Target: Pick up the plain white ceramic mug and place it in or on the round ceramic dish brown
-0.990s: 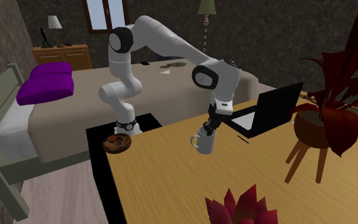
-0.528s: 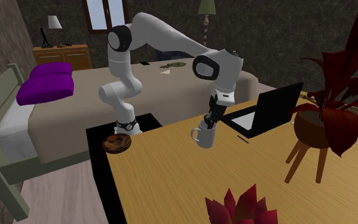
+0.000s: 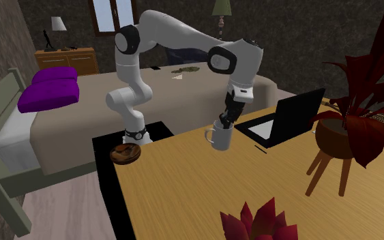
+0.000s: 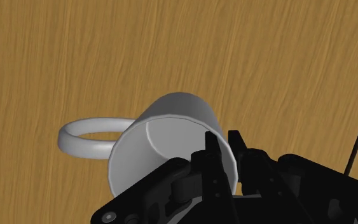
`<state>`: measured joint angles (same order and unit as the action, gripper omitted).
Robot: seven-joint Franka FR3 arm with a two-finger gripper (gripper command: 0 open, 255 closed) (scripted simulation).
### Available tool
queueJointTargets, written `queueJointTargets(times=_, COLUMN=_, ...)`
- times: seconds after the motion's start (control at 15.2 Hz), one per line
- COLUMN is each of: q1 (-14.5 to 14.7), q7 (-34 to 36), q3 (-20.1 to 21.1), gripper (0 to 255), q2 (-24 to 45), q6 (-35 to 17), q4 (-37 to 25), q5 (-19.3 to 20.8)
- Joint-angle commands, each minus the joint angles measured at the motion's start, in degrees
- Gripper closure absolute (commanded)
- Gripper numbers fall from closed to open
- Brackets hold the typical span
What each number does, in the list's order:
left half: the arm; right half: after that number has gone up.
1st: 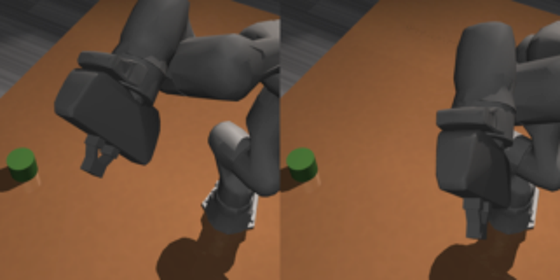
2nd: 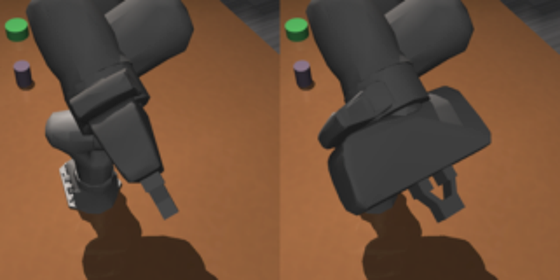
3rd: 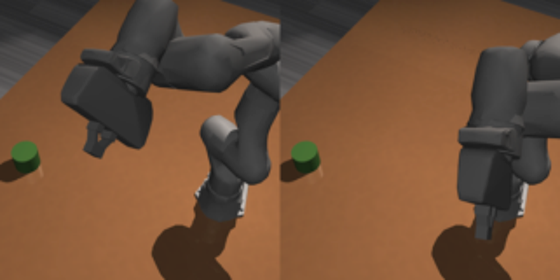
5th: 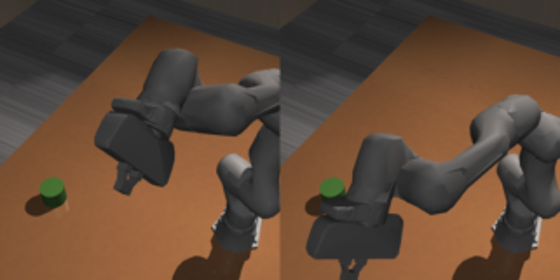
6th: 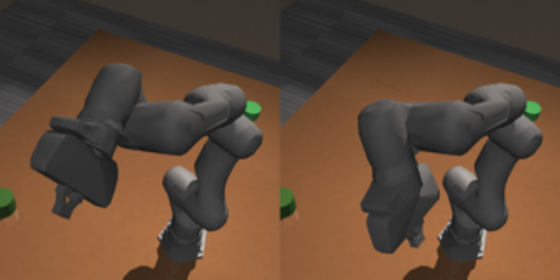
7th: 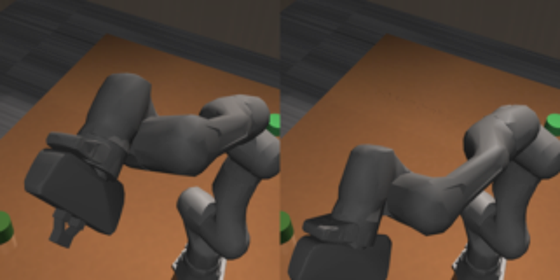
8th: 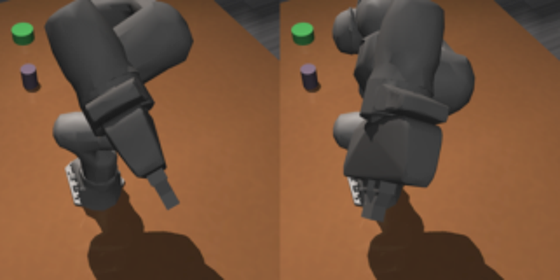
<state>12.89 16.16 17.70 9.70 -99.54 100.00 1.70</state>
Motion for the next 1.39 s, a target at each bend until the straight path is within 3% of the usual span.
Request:
queueJointTargets(times=0.0, q1=-0.6, q7=-0.9, q3=-0.2, gripper=255, q2=-2.4, q6=0.3, q4=2.0, q5=-0.6)
queueJointTargets(times=0.66, q1=-4.9, q7=-11.6, q3=-5.0, gripper=255, q2=-23.2, q6=-2.0, q4=24.5, q5=-4.2)
queueJointTargets(times=1.32, q1=-8.1, q7=-22.3, q3=-12.7, gripper=255, q2=-41.9, q6=0.9, q4=40.2, q5=-1.9)
